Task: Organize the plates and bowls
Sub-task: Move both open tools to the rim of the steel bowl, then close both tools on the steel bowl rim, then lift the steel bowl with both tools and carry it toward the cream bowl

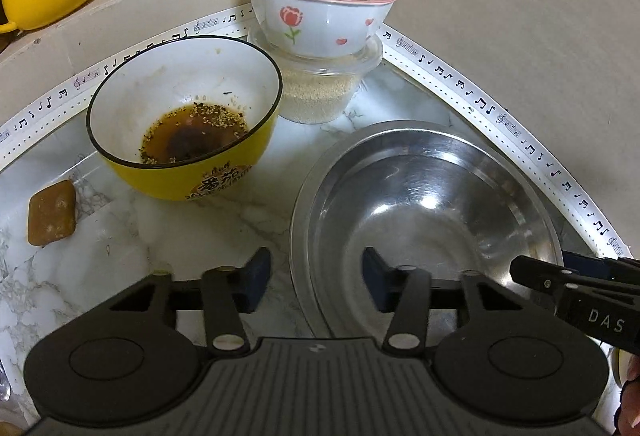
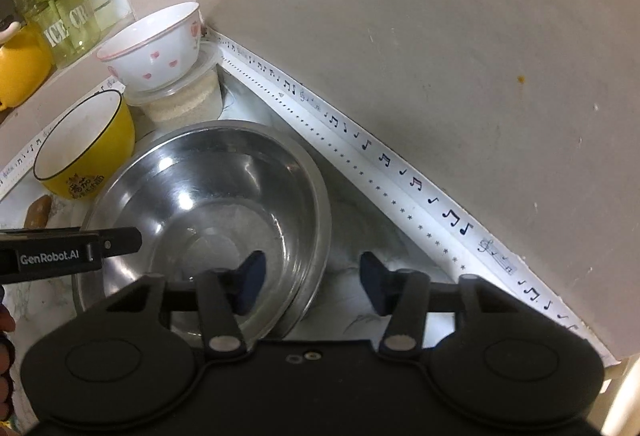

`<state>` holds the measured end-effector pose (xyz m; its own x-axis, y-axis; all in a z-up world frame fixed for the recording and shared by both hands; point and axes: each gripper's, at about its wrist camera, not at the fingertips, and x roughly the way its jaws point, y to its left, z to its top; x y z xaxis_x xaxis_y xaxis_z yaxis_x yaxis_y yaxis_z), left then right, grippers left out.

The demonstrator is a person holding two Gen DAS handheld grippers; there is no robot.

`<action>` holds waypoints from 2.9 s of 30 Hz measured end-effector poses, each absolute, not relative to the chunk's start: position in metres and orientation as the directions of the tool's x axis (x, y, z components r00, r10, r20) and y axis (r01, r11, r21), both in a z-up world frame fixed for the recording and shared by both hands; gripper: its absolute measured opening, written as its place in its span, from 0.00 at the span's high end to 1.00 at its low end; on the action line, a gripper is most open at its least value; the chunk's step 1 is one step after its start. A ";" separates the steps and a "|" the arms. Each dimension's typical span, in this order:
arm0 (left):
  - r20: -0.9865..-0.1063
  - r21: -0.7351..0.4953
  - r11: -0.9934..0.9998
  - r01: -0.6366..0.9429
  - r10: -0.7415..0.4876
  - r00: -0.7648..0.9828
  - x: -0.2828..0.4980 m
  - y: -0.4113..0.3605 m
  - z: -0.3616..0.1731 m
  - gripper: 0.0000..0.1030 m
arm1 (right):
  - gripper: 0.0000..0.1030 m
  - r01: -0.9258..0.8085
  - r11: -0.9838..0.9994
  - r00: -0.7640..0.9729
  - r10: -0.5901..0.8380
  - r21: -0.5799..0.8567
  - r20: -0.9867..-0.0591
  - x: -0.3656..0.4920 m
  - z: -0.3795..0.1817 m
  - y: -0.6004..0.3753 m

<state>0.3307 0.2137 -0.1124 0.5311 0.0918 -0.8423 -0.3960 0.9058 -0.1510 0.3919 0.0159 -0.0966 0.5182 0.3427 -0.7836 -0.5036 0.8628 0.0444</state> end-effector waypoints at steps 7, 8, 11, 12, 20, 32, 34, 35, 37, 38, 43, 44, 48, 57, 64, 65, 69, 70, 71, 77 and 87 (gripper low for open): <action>-0.860 -0.146 0.892 -0.428 0.099 0.500 0.331 0.216 -0.115 0.82 | 0.69 -0.509 0.858 0.515 0.364 0.064 -0.776 0.389 -0.095 0.013; -0.860 -0.150 0.891 -0.429 0.097 0.501 0.330 0.217 -0.114 0.84 | 0.73 -0.508 0.859 0.516 0.363 0.063 -0.776 0.388 -0.094 0.013; -0.858 -0.153 0.891 -0.427 0.094 0.505 0.328 0.215 -0.111 0.85 | 0.79 -0.506 0.860 0.514 0.366 0.071 -0.776 0.388 -0.094 0.011; -0.858 -0.150 0.893 -0.425 0.096 0.505 0.328 0.214 -0.110 0.85 | 0.79 -0.506 0.859 0.511 0.369 0.075 -0.776 0.387 -0.093 0.011; -0.848 -0.153 0.897 -0.415 0.096 0.521 0.314 0.206 -0.101 0.86 | 0.84 -0.497 0.864 0.515 0.367 0.080 -0.775 0.381 -0.089 0.002; -0.824 -0.162 0.924 -0.347 0.067 0.562 0.272 0.173 -0.062 0.87 | 0.84 -0.491 0.868 0.539 0.375 0.081 -0.754 0.338 -0.062 -0.028; -0.815 -0.163 0.931 -0.327 0.060 0.577 0.262 0.164 -0.052 0.87 | 0.84 -0.482 0.872 0.544 0.379 0.091 -0.749 0.327 -0.055 -0.036; -0.810 -0.162 0.935 -0.316 0.056 0.583 0.257 0.159 -0.046 0.87 | 0.84 -0.476 0.875 0.548 0.377 0.092 -0.747 0.321 -0.051 -0.041; -0.802 -0.172 0.940 -0.296 0.042 0.596 0.246 0.150 -0.038 0.87 | 0.84 -0.467 0.879 0.555 0.376 0.095 -0.742 0.310 -0.045 -0.050; -0.797 -0.177 0.942 -0.285 0.033 0.603 0.240 0.146 -0.033 0.87 | 0.84 -0.460 0.883 0.559 0.374 0.098 -0.740 0.304 -0.042 -0.055; -0.783 -0.197 0.950 -0.242 -0.004 0.622 0.214 0.127 -0.018 0.87 | 0.84 -0.430 0.896 0.588 0.371 0.111 -0.719 0.272 -0.026 -0.080; -0.782 -0.201 0.951 -0.234 -0.012 0.623 0.209 0.123 -0.015 0.86 | 0.84 -0.424 0.899 0.593 0.370 0.112 -0.715 0.265 -0.023 -0.085; -0.780 -0.234 0.950 -0.205 -0.058 0.623 0.190 0.105 -0.007 0.86 | 0.84 -0.401 0.909 0.613 0.359 0.114 -0.704 0.242 -0.013 -0.104; -0.766 -0.245 0.963 -0.108 -0.124 0.631 0.161 0.048 0.006 0.86 | 0.84 -0.341 0.932 0.641 0.323 0.119 -0.696 0.196 -0.007 -0.156; -0.755 -0.231 0.972 -0.028 -0.161 0.636 0.155 0.001 0.005 0.86 | 0.84 -0.293 0.949 0.660 0.287 0.114 -0.695 0.174 -0.009 -0.201; -0.754 -0.226 0.974 -0.015 -0.165 0.636 0.155 -0.006 0.003 0.86 | 0.84 -0.283 0.953 0.661 0.278 0.111 -0.697 0.172 -0.011 -0.207; -0.758 -0.218 0.976 0.017 -0.180 0.626 0.157 -0.033 -0.007 0.86 | 0.84 -0.253 0.962 0.664 0.251 0.104 -0.704 0.168 -0.016 -0.232; -0.762 -0.216 0.976 0.022 -0.182 0.622 0.158 -0.038 -0.010 0.86 | 0.84 -0.243 0.964 0.664 0.243 0.103 -0.707 0.167 -0.019 -0.238; -0.766 -0.215 0.976 0.027 -0.185 0.616 0.159 -0.044 -0.013 0.86 | 0.84 -0.237 0.966 0.661 0.236 0.101 -0.712 0.167 -0.021 -0.244; -0.780 -0.184 0.981 0.060 -0.183 0.598 0.162 -0.075 -0.035 0.85 | 0.84 -0.205 0.974 0.650 0.211 0.099 -0.730 0.167 -0.039 -0.270; -0.811 -0.171 0.983 0.072 -0.182 0.557 0.173 -0.101 -0.071 0.85 | 0.84 -0.173 0.982 0.624 0.173 0.081 -0.762 0.175 -0.070 -0.294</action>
